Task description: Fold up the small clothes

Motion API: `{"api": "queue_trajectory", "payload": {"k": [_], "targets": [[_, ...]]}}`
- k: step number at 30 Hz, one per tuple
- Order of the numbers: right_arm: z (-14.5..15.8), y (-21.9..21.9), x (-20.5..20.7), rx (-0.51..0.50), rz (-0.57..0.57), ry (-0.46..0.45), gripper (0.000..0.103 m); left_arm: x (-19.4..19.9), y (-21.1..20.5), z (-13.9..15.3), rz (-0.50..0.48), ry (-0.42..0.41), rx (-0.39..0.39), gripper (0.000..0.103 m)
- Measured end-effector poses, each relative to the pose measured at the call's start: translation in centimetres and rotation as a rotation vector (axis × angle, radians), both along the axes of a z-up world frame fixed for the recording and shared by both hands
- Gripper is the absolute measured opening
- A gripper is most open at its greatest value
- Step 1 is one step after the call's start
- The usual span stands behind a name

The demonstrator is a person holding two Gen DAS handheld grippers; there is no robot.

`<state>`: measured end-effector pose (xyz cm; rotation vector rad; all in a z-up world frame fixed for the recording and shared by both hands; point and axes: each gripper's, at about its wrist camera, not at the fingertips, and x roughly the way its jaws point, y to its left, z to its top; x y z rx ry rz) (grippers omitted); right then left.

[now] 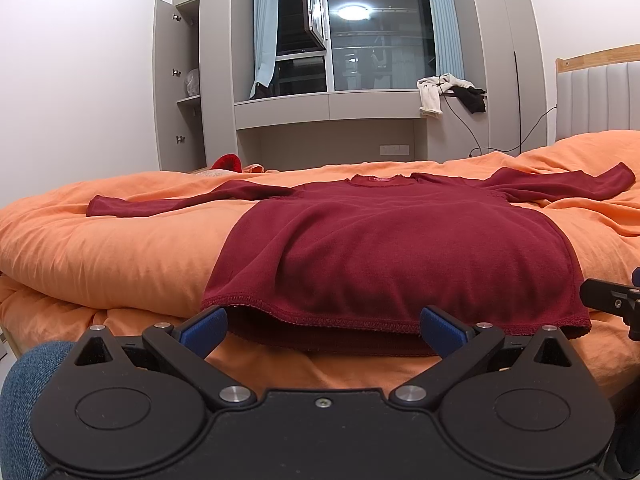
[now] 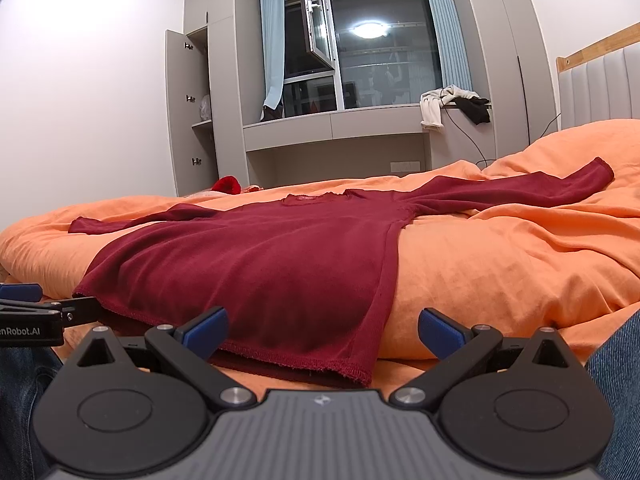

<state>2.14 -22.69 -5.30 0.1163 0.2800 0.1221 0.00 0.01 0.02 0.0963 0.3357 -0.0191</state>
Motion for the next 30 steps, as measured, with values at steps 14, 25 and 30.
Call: {"api": "queue_trajectory", "payload": {"k": [14, 25, 30], "targets": [[-0.07, -0.02, 0.01, -0.001, 0.0, 0.003, 0.103, 0.01, 0.01, 0.0, 0.0, 0.002, -0.002, 0.102], [-0.11, -0.06, -0.01, -0.002, 0.0, 0.007, 0.103, 0.01, 0.01, 0.01, 0.0, 0.003, -0.003, 0.102], [-0.07, 0.0, 0.07, -0.002, -0.001, 0.009, 0.103, 0.02, 0.01, 0.0, 0.0, 0.004, -0.003, 0.102]]}}
